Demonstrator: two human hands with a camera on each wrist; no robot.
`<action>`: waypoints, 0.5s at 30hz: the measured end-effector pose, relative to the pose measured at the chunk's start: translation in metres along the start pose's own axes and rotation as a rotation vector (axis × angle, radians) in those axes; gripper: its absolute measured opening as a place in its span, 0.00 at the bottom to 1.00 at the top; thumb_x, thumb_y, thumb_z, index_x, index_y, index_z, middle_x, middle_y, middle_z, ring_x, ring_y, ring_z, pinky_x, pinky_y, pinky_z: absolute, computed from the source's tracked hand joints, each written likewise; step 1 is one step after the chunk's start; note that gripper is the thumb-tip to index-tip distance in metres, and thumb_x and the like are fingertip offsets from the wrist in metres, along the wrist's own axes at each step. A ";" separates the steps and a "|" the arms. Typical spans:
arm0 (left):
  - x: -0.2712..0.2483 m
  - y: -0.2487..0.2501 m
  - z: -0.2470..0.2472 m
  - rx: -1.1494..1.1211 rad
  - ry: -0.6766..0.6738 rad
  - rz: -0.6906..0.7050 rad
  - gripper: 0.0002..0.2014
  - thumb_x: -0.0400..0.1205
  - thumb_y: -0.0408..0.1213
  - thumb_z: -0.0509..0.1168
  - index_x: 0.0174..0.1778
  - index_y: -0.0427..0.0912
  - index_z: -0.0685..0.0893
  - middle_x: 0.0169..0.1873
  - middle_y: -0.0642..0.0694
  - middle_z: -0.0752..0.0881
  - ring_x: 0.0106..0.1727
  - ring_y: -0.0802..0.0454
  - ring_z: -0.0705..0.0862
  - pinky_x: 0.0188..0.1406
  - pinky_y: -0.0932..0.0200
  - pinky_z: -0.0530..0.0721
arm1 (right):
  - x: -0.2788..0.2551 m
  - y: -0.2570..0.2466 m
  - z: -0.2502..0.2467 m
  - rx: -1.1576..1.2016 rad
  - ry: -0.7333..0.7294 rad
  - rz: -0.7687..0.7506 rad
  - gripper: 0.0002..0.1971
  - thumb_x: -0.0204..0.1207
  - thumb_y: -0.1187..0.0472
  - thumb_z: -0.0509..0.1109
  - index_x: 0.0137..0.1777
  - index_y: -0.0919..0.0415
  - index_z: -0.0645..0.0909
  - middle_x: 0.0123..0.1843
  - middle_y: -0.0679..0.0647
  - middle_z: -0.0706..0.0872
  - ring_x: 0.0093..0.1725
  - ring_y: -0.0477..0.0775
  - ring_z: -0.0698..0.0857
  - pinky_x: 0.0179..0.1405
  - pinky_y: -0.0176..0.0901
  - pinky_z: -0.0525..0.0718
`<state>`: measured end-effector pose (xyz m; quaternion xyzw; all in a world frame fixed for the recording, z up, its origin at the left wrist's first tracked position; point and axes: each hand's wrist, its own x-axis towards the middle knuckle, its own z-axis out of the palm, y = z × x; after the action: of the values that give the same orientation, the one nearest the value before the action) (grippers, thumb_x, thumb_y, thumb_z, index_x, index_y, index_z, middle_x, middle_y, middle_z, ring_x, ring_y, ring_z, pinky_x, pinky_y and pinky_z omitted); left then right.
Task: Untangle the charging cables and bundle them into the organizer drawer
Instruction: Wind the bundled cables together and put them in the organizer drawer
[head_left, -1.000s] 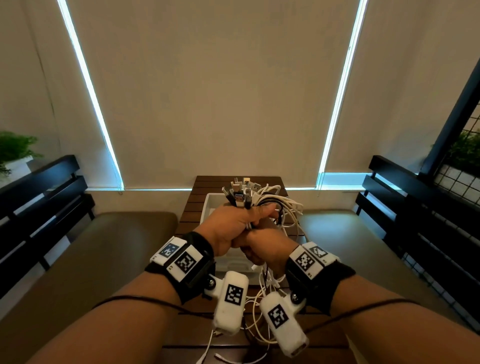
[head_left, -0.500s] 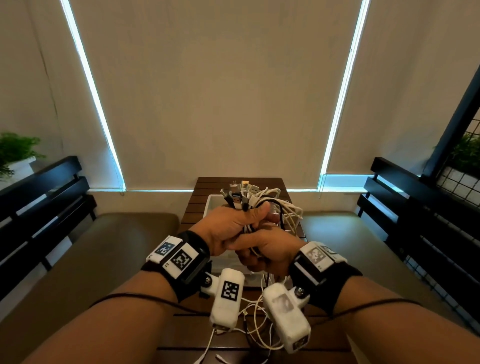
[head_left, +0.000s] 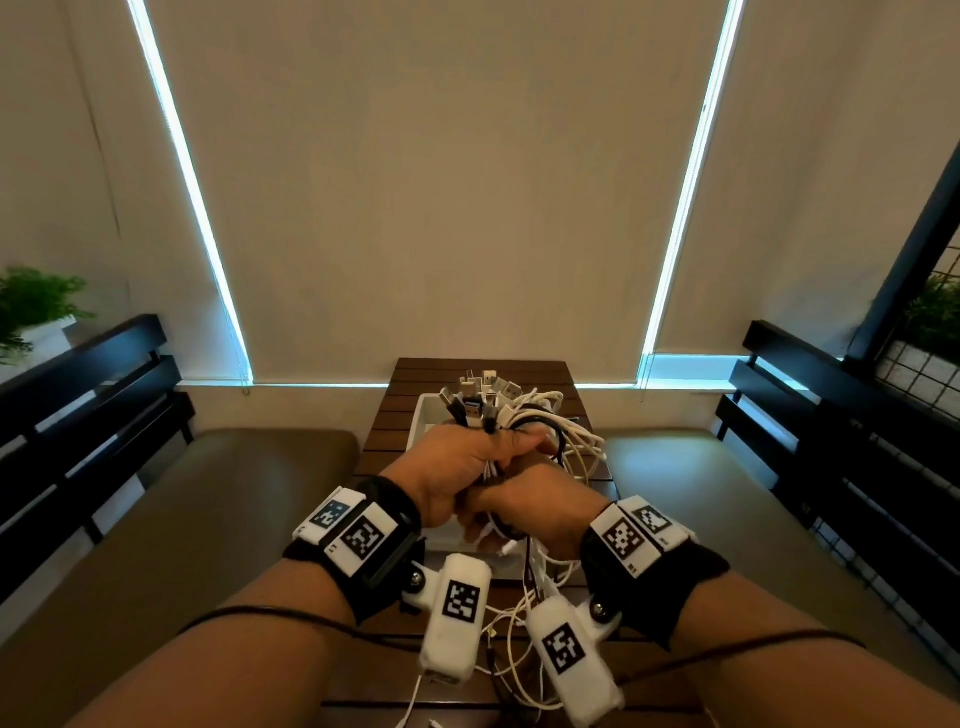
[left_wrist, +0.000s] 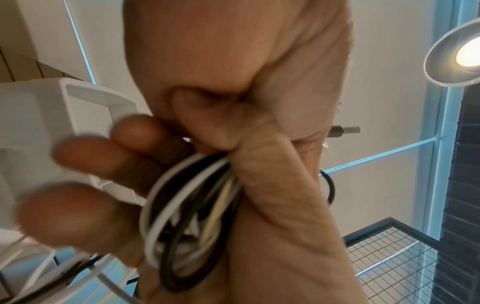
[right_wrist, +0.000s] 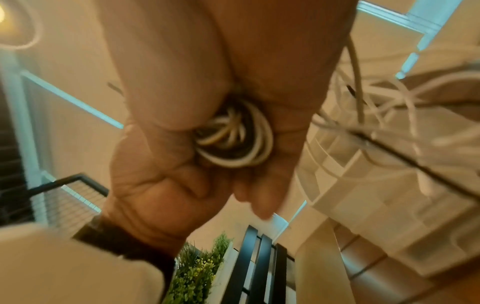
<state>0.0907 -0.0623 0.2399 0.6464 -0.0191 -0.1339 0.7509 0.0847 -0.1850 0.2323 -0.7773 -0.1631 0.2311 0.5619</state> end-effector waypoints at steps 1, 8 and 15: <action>0.001 0.000 -0.003 -0.026 -0.003 -0.002 0.22 0.66 0.41 0.78 0.54 0.33 0.90 0.55 0.32 0.89 0.61 0.36 0.87 0.65 0.38 0.82 | -0.002 -0.003 -0.004 -0.074 -0.044 0.018 0.08 0.73 0.66 0.74 0.51 0.65 0.84 0.46 0.61 0.90 0.43 0.60 0.90 0.47 0.53 0.90; 0.001 0.001 -0.027 -0.109 0.005 0.031 0.07 0.70 0.36 0.74 0.42 0.38 0.88 0.31 0.44 0.87 0.35 0.48 0.87 0.40 0.50 0.84 | -0.033 -0.031 -0.032 -0.534 -0.039 -0.132 0.15 0.70 0.52 0.79 0.56 0.52 0.84 0.50 0.48 0.89 0.44 0.42 0.89 0.45 0.37 0.88; -0.005 0.000 -0.019 -0.014 -0.079 0.060 0.03 0.73 0.28 0.72 0.36 0.39 0.86 0.21 0.45 0.73 0.18 0.55 0.68 0.23 0.58 0.75 | -0.022 -0.048 -0.060 -0.507 0.284 -0.336 0.44 0.55 0.48 0.87 0.72 0.44 0.70 0.72 0.41 0.76 0.68 0.39 0.75 0.62 0.34 0.73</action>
<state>0.0901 -0.0429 0.2375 0.6346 -0.0669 -0.1370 0.7577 0.0992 -0.2288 0.2978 -0.8791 -0.2613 -0.0232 0.3979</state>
